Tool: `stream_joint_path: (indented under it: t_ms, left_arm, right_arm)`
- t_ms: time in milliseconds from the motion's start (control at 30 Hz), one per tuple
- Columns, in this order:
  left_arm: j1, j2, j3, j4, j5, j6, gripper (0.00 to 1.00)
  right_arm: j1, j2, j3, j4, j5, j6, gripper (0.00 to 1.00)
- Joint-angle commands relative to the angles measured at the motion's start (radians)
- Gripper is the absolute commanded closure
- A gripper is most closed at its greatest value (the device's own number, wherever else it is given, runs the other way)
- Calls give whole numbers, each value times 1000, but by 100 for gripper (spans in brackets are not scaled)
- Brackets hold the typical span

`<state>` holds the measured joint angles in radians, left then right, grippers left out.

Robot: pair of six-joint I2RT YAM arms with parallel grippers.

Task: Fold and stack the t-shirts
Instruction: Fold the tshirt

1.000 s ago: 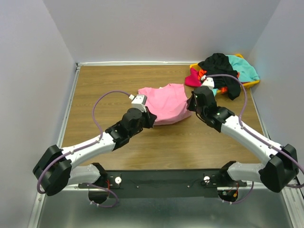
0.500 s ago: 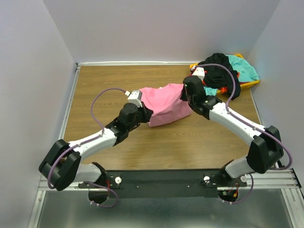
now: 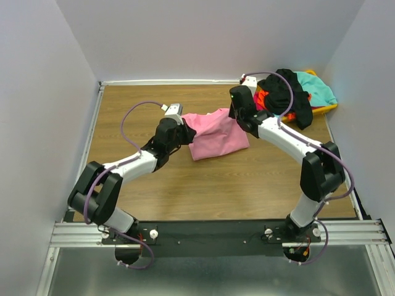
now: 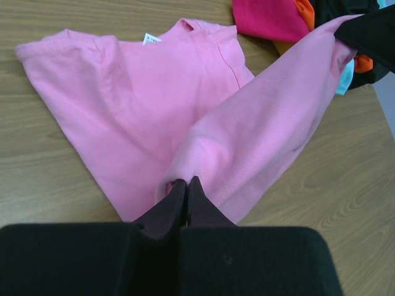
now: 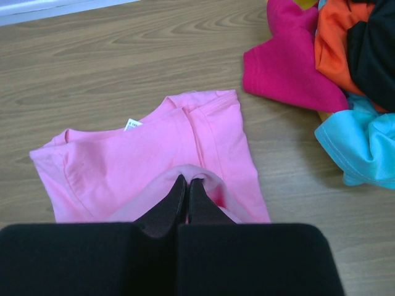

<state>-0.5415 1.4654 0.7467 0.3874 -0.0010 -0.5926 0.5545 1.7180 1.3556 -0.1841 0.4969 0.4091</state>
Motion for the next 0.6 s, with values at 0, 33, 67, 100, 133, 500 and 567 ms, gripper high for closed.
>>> stream_joint_path:
  t_ms: [0,33,67,100,133,500,567]
  left_arm:
    - [32,53,58,36,67,33,100]
    - [41,73,65,39,76,34,100]
    - [55,84,71,44,82,33,100]
    - [64,91,80,45,85,33,100]
    - [72,107,85,50,93,31,100]
    - [143,248,186,68,137,33,100]
    - [158,277,197,70,142,34,100]
  right_arm:
    - [-28,64,74,18,29,-23,100]
    - [-31,87,83,18,23,-26,100]
    - [-37,98,91,18,20,-29,99]
    - [-44,109,109,18,14,-29,99]
    - [-47,133,117,18,6,-30,99]
    - [-77,264,221,21,-20,-33,99]
    - [-79,276,232,23,-23,-32,99]
